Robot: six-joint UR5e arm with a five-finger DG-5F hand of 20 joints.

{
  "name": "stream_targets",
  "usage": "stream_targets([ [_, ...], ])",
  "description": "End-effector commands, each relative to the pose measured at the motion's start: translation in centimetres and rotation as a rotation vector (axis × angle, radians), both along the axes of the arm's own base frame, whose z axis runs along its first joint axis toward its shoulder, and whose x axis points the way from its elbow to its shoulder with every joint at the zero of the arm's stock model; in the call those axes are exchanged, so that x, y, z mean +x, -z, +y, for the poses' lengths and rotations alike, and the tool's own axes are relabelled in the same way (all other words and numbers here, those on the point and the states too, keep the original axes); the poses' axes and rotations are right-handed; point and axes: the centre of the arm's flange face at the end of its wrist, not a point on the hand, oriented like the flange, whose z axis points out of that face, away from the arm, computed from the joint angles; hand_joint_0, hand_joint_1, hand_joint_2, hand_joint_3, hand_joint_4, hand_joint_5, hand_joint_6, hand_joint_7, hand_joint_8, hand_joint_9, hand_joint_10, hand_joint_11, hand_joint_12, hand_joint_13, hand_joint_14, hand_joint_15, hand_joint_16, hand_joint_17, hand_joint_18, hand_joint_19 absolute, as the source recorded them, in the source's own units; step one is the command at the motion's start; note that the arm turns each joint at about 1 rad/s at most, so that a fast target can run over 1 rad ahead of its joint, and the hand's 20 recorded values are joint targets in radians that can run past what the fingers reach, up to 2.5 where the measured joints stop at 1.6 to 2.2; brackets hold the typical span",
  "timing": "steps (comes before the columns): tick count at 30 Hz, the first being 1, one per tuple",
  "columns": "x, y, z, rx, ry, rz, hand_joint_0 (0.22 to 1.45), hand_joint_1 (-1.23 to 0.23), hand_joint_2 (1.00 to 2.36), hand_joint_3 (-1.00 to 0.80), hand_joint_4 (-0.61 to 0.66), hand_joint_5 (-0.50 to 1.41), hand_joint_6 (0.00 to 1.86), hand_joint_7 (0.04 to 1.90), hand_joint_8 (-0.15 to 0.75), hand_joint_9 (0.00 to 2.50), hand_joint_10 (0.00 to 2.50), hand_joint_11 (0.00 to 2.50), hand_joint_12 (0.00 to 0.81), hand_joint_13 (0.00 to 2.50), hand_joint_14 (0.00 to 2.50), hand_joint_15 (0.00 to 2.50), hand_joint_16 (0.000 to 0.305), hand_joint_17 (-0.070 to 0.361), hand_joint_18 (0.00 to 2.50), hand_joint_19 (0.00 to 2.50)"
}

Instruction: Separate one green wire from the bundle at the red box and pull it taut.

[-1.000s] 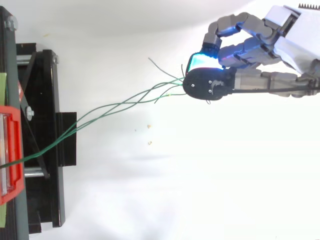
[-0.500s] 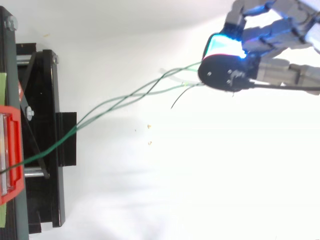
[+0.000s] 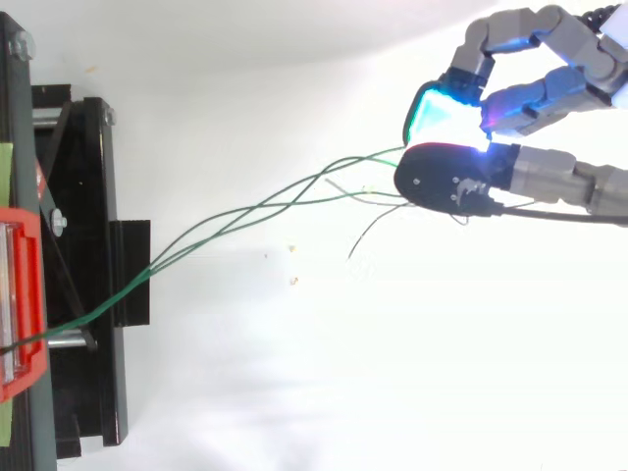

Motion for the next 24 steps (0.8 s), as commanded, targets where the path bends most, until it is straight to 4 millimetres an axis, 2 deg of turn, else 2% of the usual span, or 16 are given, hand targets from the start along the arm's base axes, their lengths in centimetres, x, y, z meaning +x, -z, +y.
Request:
stream_targets([
  [1,0.9,1.5,0.6,0.053,-0.026,-0.081,0.62,-0.72,1.02,-0.16,0.07,-0.15,0.88,1.18,0.292,0.93,0.02,0.65,0.372,0.82,0.02,0.40,0.055,0.124,0.73,0.51],
  [7,3.4,4.7,2.5,0.216,-0.182,-0.214,0.62,-0.72,1.02,-0.17,0.08,-0.15,0.88,1.17,0.288,0.92,0.02,0.63,0.370,0.81,0.02,0.39,0.055,0.124,0.73,0.51],
  [11,4.7,6.1,3.8,0.307,-0.303,-0.276,0.62,-0.72,1.02,-0.17,0.08,-0.15,0.88,1.18,0.291,0.91,0.02,0.63,0.369,0.81,0.02,0.40,0.055,0.124,0.73,0.51],
  [18,6.0,5.8,4.4,0.357,-0.380,-0.353,0.62,-0.72,1.02,-0.17,0.08,-0.15,0.88,1.18,0.293,0.92,0.02,0.64,0.371,0.81,0.02,0.40,0.055,0.124,0.73,0.50],
  [24,6.0,5.9,4.3,0.349,-0.380,-0.350,0.62,-0.72,1.02,-0.17,0.08,-0.15,0.88,1.18,0.290,0.92,0.02,0.65,0.373,0.81,0.02,0.40,0.055,0.124,0.73,0.51],
])
